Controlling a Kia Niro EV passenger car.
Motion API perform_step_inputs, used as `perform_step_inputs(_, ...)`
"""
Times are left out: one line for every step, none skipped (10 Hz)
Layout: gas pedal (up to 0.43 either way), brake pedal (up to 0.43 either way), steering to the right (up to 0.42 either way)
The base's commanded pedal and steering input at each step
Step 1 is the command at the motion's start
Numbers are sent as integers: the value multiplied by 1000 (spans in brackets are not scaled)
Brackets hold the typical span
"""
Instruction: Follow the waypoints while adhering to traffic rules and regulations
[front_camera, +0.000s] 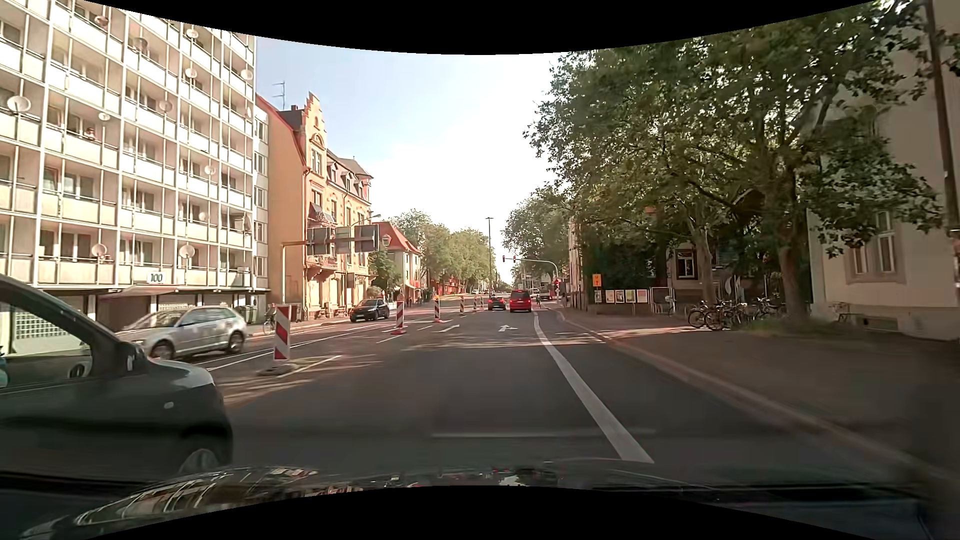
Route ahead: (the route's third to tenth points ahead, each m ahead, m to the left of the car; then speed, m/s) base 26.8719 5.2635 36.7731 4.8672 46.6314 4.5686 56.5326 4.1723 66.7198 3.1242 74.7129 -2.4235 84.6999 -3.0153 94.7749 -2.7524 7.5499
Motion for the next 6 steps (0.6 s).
perform_step_inputs(0,0,10)
perform_step_inputs(20,0,12)
perform_step_inputs(39,0,13)
perform_step_inputs(47,0,15)
perform_step_inputs(47,0,18)
perform_step_inputs(47,0,19)
